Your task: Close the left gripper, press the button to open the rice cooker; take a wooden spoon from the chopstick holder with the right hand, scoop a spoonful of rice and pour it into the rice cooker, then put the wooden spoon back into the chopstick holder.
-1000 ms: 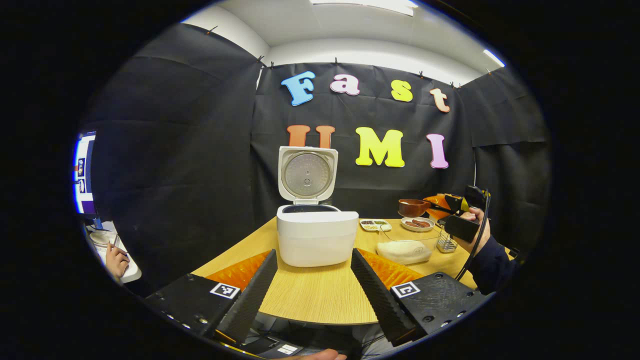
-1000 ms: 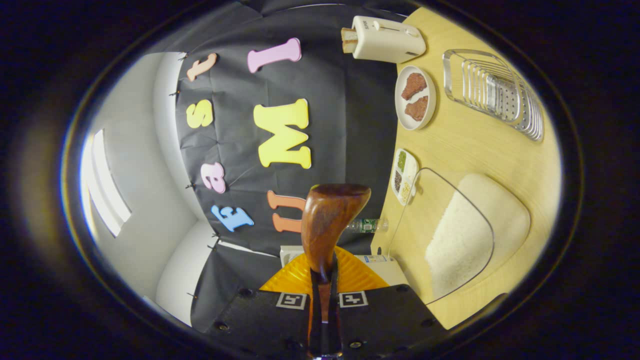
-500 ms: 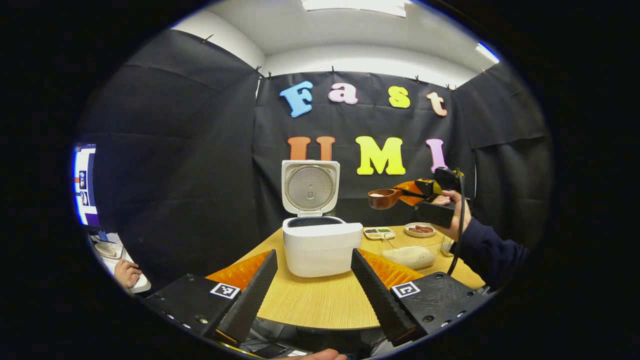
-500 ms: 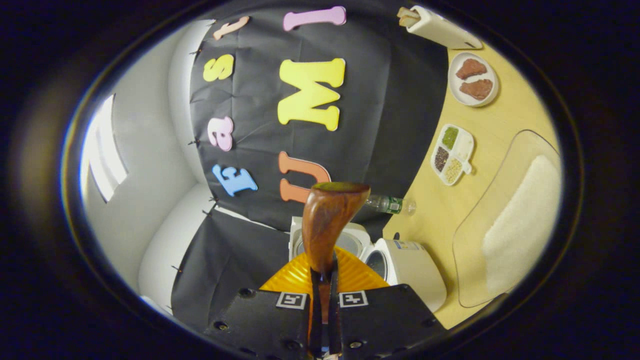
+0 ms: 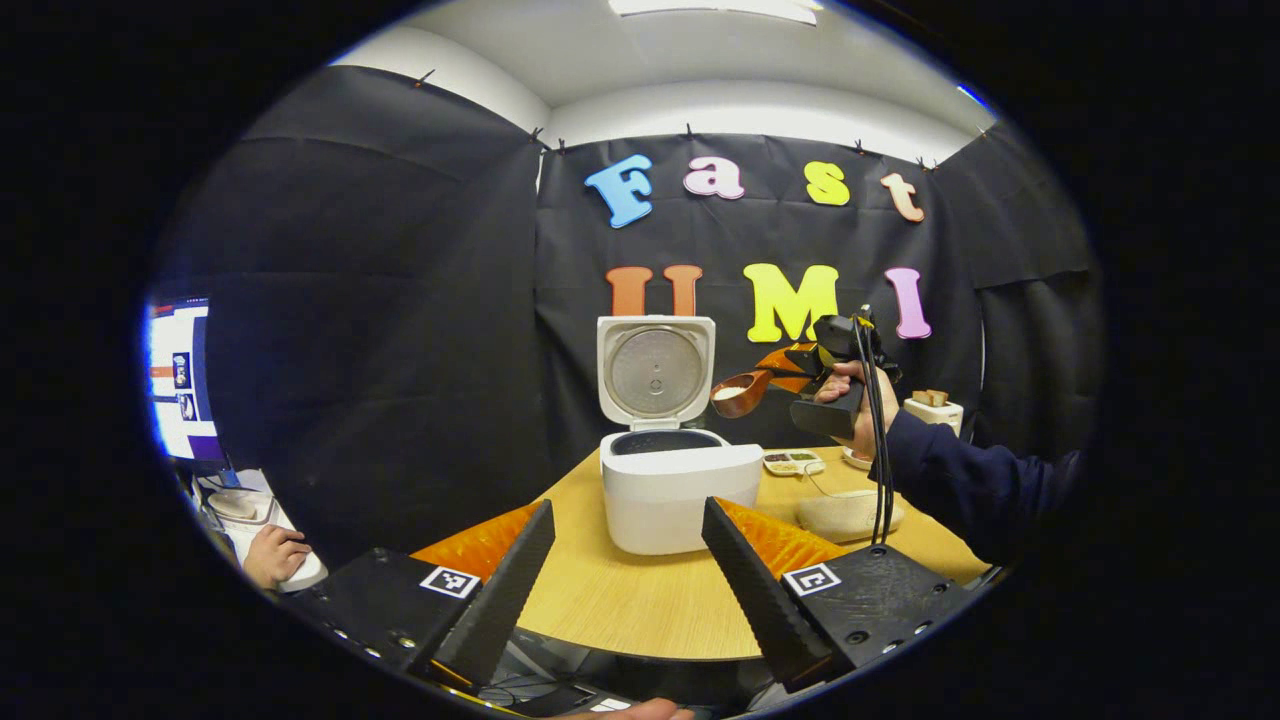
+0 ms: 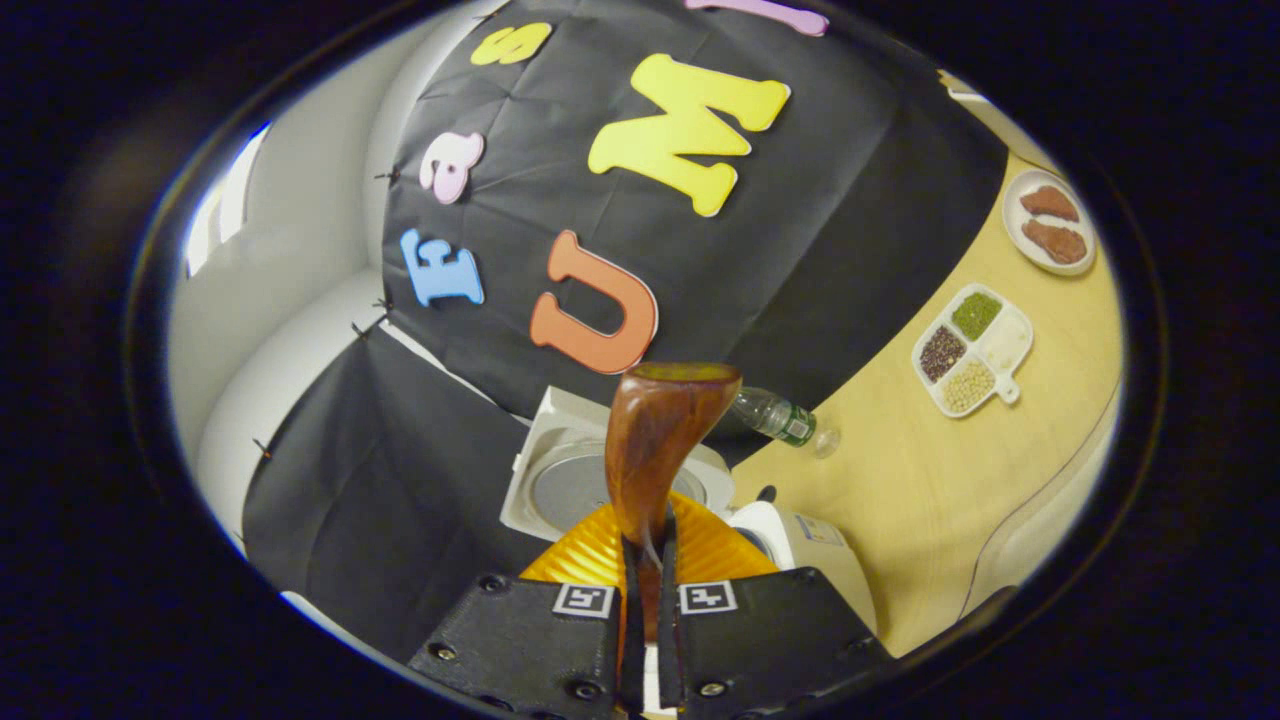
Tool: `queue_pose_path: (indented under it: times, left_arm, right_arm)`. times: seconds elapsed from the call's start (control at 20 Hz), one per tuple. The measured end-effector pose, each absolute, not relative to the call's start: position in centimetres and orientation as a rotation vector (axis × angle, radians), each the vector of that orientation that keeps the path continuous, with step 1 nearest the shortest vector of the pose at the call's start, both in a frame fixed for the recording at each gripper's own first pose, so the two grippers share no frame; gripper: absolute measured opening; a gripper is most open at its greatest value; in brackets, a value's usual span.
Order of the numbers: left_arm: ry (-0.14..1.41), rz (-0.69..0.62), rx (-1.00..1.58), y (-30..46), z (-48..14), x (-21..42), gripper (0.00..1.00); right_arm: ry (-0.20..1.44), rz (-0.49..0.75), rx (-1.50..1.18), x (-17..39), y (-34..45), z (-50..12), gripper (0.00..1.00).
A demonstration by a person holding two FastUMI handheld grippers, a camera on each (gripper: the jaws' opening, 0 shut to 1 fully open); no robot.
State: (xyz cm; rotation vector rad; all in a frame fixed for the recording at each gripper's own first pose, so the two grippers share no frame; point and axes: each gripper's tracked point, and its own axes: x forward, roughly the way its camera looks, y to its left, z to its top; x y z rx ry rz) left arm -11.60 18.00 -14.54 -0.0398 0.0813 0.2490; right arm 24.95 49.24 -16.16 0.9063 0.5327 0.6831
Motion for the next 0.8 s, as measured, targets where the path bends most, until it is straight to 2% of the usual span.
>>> queue_pose_path:
  times: [0.4, 0.6, 0.8]
  left_arm:
    - [0.099, 0.303, -0.066, 19.7, -15.5, -11.2, 0.95]
    - [0.111, 0.31, -0.062, 20.2, -16.2, -11.3, 0.95]
    - [0.092, 0.307, -0.071, 20.2, -16.0, -11.6, 0.95]
  right_arm:
    - [0.525, 0.705, 0.507, 26.3, 56.4, -18.6, 0.11]
    - [0.497, 0.676, 0.345, 27.2, 57.4, -19.6, 0.11]
    - [0.44, 0.698, 0.181, 27.0, 58.7, -19.1, 0.11]
